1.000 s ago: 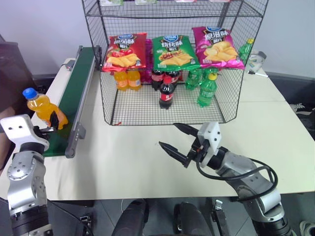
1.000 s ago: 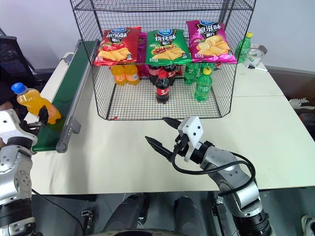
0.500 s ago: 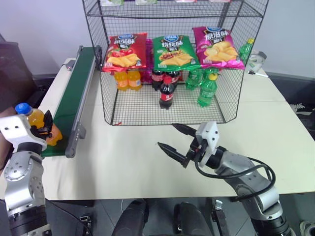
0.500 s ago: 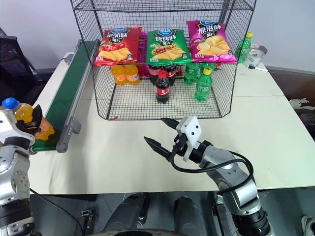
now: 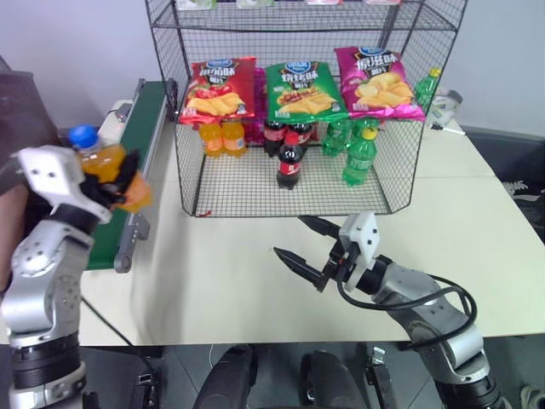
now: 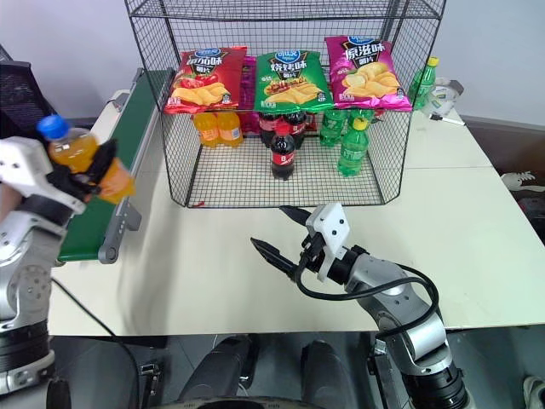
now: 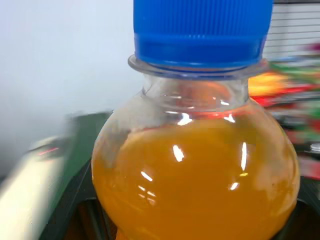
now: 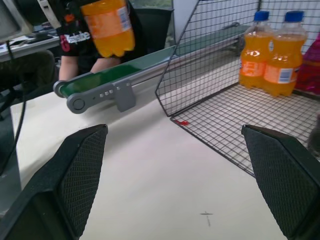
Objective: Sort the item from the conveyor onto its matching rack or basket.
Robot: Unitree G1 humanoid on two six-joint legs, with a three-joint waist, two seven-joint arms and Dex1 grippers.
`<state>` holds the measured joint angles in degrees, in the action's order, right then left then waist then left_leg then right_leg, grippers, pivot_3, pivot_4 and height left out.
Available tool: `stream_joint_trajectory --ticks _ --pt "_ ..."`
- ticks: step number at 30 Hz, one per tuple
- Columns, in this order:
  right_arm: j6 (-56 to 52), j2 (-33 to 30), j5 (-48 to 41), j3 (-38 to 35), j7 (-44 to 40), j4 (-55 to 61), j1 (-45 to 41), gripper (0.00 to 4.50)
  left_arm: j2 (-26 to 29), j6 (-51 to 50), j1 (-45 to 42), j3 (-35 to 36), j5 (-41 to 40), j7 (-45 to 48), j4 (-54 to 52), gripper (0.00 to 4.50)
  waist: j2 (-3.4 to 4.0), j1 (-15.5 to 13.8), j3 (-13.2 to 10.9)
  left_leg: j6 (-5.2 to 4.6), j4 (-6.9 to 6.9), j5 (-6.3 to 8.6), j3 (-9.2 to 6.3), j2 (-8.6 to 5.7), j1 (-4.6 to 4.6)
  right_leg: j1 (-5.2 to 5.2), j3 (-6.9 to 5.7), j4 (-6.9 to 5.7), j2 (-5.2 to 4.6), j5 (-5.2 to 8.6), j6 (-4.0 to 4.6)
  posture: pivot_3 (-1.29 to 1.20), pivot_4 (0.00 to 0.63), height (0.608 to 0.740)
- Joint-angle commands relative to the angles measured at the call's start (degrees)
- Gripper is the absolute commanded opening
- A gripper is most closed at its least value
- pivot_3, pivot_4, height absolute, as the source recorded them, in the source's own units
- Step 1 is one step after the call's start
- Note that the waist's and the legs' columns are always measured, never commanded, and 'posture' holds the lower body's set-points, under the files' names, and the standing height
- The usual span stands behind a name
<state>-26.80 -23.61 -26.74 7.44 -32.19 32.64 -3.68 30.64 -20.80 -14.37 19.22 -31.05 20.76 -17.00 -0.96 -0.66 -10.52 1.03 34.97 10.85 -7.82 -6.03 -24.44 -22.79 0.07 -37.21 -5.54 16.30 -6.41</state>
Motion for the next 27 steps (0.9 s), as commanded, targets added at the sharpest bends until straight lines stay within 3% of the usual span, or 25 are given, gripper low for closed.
stream_joint_trajectory --ticks 1,9,13,20,27 --pt "0.4 0.1 0.5 -1.0 1.4 2.6 -0.7 4.50 -3.1 2.6 -4.5 -5.5 4.3 -0.7 2.6 2.64 0.01 0.0 0.0 -0.01 -0.01 -0.01 0.00 0.00 -0.01 0.01 -0.01 -0.02 0.01 -0.04 -0.07 0.00 0.150 0.740" --pt "0.7 -0.6 1.5 -3.9 3.6 2.4 1.1 4.50 -13.9 14.5 -16.2 -13.1 14.8 -2.6 26.3 2.64 -0.03 -0.2 0.0 -0.02 0.01 -0.03 0.01 -0.03 -0.06 0.13 -0.06 -0.03 0.03 -0.11 -0.20 0.00 0.150 0.740" --pt "2.6 -1.2 2.5 -5.4 3.2 2.5 4.1 4.50 -18.1 25.4 -23.7 -13.6 18.6 -2.7 44.1 2.64 -0.05 -0.2 0.0 -0.03 0.06 -0.04 0.00 -0.09 -0.06 0.16 -0.10 -0.02 0.03 -0.11 -0.22 0.00 0.150 0.740" --pt "2.7 -0.4 3.6 -4.8 4.3 3.6 4.8 4.50 -19.8 38.0 -33.0 -12.3 21.8 -4.4 65.5 2.64 -0.05 0.2 0.0 -0.04 0.02 -0.04 0.01 -0.04 -0.07 0.09 -0.09 -0.09 0.05 -0.12 -0.24 0.00 0.150 0.740" --pt "2.7 -0.2 3.9 -4.7 4.5 3.6 4.3 4.50 -19.9 44.0 -37.4 -11.5 23.4 -7.5 78.5 2.64 -0.06 0.0 0.0 -0.05 0.10 -0.04 0.02 -0.10 -0.07 0.13 -0.11 -0.12 0.09 -0.12 -0.26 0.00 0.150 0.740"
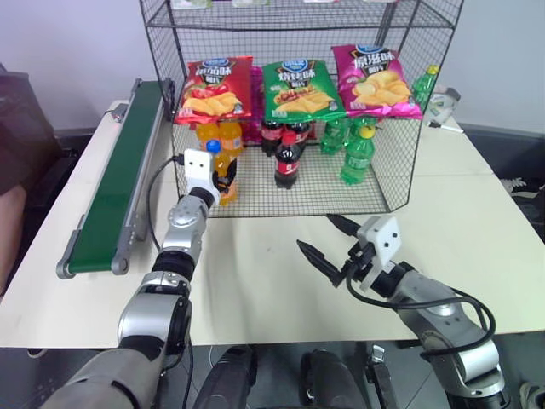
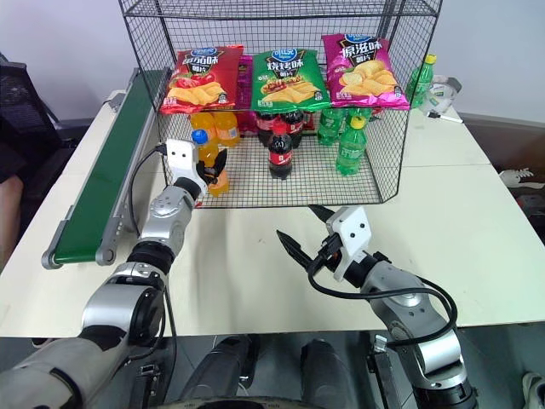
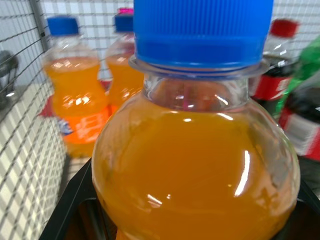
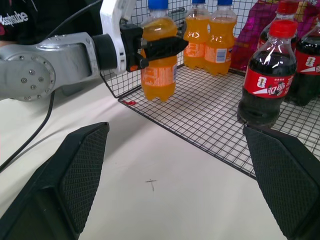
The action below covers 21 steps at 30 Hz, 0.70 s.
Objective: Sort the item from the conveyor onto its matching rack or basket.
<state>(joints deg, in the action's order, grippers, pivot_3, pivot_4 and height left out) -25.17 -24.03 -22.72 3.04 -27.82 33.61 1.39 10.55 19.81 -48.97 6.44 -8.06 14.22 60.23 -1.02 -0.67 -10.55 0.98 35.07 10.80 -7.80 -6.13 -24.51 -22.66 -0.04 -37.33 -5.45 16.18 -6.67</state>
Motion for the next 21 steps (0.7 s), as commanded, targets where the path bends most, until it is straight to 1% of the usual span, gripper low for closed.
stream_joint_trajectory --ticks 1,5,12,16,18,21 --pt "1.0 0.3 -0.2 -0.3 0.1 2.6 -0.8 4.50 0.1 3.8 -3.0 1.5 0.3 -0.9 2.2 2.64 0.00 0.0 0.0 0.00 0.00 0.00 0.00 0.00 0.00 0.00 0.00 -0.01 0.00 0.00 0.00 0.00 0.150 0.740" --pt "0.7 0.3 -0.4 -0.2 0.1 2.5 -1.6 4.50 -0.6 4.7 -3.3 1.8 0.5 -0.4 4.8 2.64 -0.01 0.0 0.0 0.00 0.02 0.00 0.00 0.00 0.00 0.00 -0.01 -0.05 0.01 0.00 0.00 0.00 0.150 0.740" --pt "0.5 0.1 -0.4 -0.2 -0.2 2.3 -2.1 4.50 -1.0 5.7 -2.8 2.5 0.1 0.6 6.1 2.64 -0.01 0.0 0.0 0.00 0.03 0.00 0.00 0.00 0.01 0.00 -0.01 -0.09 0.01 0.00 0.00 0.00 0.150 0.740" --pt "0.5 0.0 -0.4 -0.3 -0.4 2.2 -2.3 4.50 -1.1 5.9 -2.4 3.2 -0.4 1.6 5.4 4.42 -0.01 0.0 0.0 0.00 0.05 0.00 0.00 0.00 0.01 0.00 -0.01 -0.11 0.02 0.00 0.00 0.00 0.150 0.740" --pt "0.6 0.0 -0.4 -0.3 -0.6 2.2 -2.2 4.50 -0.9 6.6 -2.1 2.9 0.3 1.3 4.5 4.47 -0.01 0.0 0.0 0.00 0.05 0.00 0.00 0.00 0.02 0.00 -0.01 -0.11 0.02 0.00 0.00 0.00 0.150 0.740" --pt "0.7 0.0 -0.4 -0.4 -0.6 2.2 -2.0 4.50 -0.8 6.7 -0.8 3.8 -1.1 3.3 1.6 4.47 -0.01 0.1 0.0 0.00 0.05 0.00 -0.01 0.00 0.02 0.00 -0.01 -0.12 0.02 0.00 0.00 0.00 0.150 0.740"
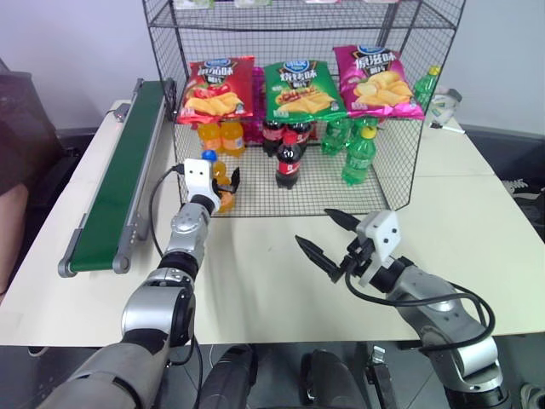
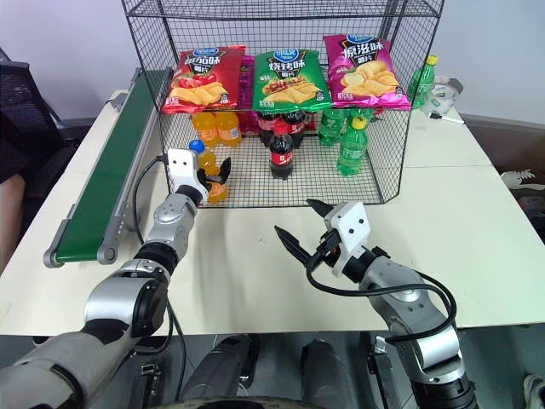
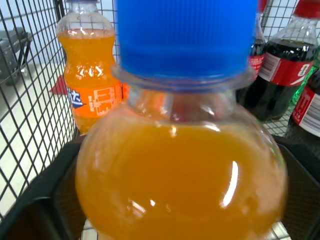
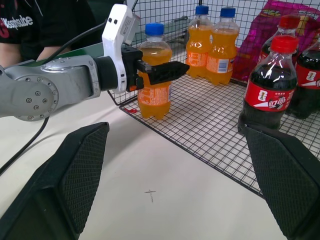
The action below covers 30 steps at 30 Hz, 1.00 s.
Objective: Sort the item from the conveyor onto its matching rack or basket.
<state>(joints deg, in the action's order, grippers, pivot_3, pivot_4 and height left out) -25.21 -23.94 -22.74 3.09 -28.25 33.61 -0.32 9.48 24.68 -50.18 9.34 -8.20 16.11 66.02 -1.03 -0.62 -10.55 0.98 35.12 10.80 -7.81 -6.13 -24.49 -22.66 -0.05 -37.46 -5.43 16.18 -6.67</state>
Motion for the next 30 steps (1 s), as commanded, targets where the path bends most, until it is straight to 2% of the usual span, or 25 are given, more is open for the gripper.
stream_joint_trajectory --ticks 1,6,10,18,23,27,30 --pt "0.7 -0.1 -0.4 -0.4 -0.2 2.3 -0.3 4.50 0.3 1.6 1.2 1.2 -1.7 2.5 -5.9 4.47 0.00 0.0 0.0 0.00 0.00 0.00 0.00 0.00 0.00 0.00 0.00 0.00 0.00 0.00 0.00 0.00 0.150 0.740" --pt "0.7 0.1 -0.5 -0.3 -0.3 2.3 -0.1 4.50 0.6 -0.8 5.8 1.3 -3.3 5.3 -15.3 4.47 0.02 0.1 0.0 0.01 -0.01 0.00 0.00 0.01 0.01 -0.01 0.02 -0.01 0.00 0.00 0.00 0.00 0.150 0.740" --pt "0.4 0.2 -0.6 0.1 -0.3 2.2 -0.7 4.50 1.8 -6.6 13.0 0.4 -4.0 5.8 -30.4 4.47 0.02 0.3 0.0 0.01 -0.02 0.00 0.00 0.02 0.02 -0.01 0.04 -0.03 -0.01 0.00 0.01 0.00 0.150 0.740" --pt "-0.4 0.1 -1.0 0.1 -0.5 2.9 -1.0 4.50 5.2 -20.6 23.4 0.0 -5.1 4.9 -54.0 4.47 0.03 0.0 0.0 0.01 0.01 0.00 0.00 0.02 0.03 0.01 0.06 -0.04 -0.03 0.00 0.02 0.00 0.150 0.740" --pt "-0.6 -0.7 -0.9 -0.5 -0.6 3.3 -0.8 4.50 13.3 -36.2 31.3 1.2 -12.5 12.2 -69.3 4.47 0.08 0.2 0.0 0.02 -0.03 0.00 0.00 0.06 0.05 -0.01 0.08 -0.04 -0.04 0.01 0.04 0.00 0.150 0.740" --pt "-0.6 -1.2 -1.1 -1.1 -1.0 3.1 -0.6 4.50 20.0 -45.5 35.8 3.7 -16.5 15.2 -75.6 4.47 0.10 0.1 0.1 0.02 -0.03 0.00 0.00 0.08 0.06 -0.01 0.08 -0.04 -0.08 0.02 0.05 0.00 0.150 0.740" --pt "-0.7 -1.4 -1.2 -1.2 -1.3 3.1 -0.6 4.50 23.3 -48.7 38.2 5.6 -18.7 16.5 -78.7 4.47 0.12 0.1 0.1 0.02 -0.05 0.01 0.00 0.08 0.07 -0.03 0.09 0.00 -0.10 0.02 0.06 0.00 0.150 0.740"
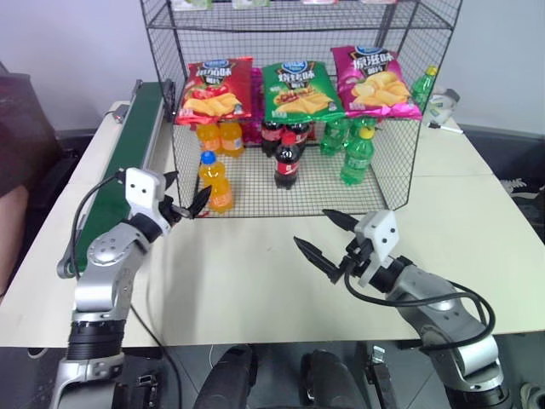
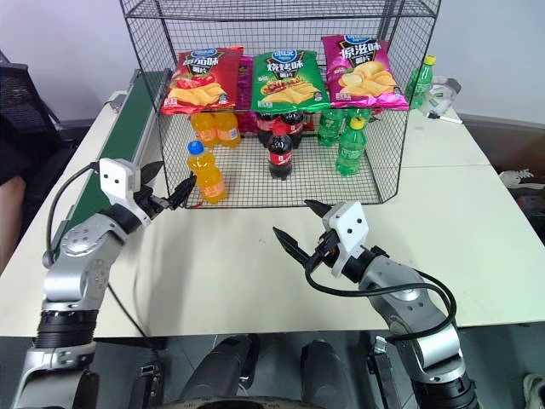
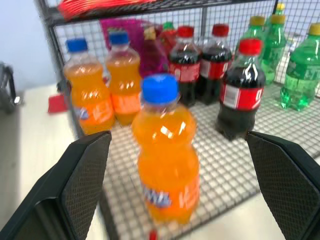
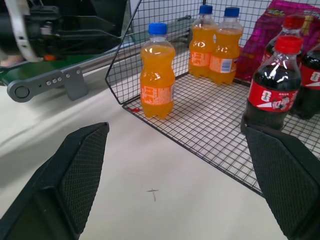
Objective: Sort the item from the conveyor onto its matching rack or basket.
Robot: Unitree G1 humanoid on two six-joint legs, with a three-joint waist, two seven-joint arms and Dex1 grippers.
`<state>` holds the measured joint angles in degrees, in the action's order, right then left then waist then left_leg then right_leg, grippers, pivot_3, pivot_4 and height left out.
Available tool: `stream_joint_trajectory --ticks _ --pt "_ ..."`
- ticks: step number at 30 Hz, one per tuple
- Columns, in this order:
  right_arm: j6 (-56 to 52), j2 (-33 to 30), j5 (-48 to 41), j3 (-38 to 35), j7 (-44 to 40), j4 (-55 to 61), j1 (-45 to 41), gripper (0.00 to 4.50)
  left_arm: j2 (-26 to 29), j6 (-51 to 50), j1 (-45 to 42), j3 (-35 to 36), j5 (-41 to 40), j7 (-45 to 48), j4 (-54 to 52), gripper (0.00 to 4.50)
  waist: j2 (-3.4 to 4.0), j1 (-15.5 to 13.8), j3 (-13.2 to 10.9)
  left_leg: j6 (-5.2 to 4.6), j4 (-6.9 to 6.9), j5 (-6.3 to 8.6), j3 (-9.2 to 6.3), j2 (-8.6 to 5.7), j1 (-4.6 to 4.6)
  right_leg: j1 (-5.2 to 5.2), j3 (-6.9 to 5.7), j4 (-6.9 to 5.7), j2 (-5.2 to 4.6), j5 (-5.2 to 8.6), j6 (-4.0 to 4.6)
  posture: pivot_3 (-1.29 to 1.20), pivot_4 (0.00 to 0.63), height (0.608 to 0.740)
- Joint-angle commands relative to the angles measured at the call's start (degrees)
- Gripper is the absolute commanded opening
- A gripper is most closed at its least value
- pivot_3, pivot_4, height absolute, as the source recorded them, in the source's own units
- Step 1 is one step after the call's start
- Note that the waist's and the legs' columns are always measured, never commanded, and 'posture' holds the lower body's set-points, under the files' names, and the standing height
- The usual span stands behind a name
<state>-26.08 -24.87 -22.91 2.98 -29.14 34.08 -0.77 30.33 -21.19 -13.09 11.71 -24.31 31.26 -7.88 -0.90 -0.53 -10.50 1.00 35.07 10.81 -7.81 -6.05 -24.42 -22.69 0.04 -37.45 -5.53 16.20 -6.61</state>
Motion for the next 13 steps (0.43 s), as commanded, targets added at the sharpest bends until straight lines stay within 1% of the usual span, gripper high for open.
stream_joint_trajectory --ticks 1,3,7,13 --pt "0.1 -0.5 -1.1 -1.1 -0.5 2.7 -0.2 4.50 3.1 -3.5 1.7 3.7 -3.0 1.5 -5.6 4.47 0.00 -0.1 0.0 0.00 -0.01 0.00 -0.01 0.01 0.00 -0.06 -0.01 0.00 0.00 0.01 0.01 0.00 0.150 0.740" --pt "0.0 -0.6 -1.1 -0.9 -0.5 2.7 -0.3 4.50 4.7 -5.1 3.5 4.9 -4.3 2.8 -7.2 4.47 0.00 -0.2 0.0 0.00 -0.01 0.00 -0.02 0.00 0.00 -0.12 0.02 0.03 -0.02 0.10 0.18 0.00 0.150 0.740" --pt "-0.3 -0.7 -1.2 -1.0 -0.4 3.0 -0.2 4.50 6.2 -7.6 5.5 6.8 -7.0 4.2 -9.2 4.47 0.01 -0.1 0.0 0.00 -0.01 0.01 -0.02 0.01 0.00 -0.12 0.04 0.06 -0.03 0.10 0.19 0.00 0.150 0.740" --pt "-0.5 -1.0 -1.3 -1.4 -0.5 3.3 0.0 4.50 7.0 -7.8 6.3 7.1 -7.1 4.7 -9.8 4.47 0.01 -0.2 0.0 0.00 -0.03 0.01 -0.02 0.01 0.00 -0.12 0.05 0.09 -0.04 0.11 0.20 0.00 0.150 0.740"
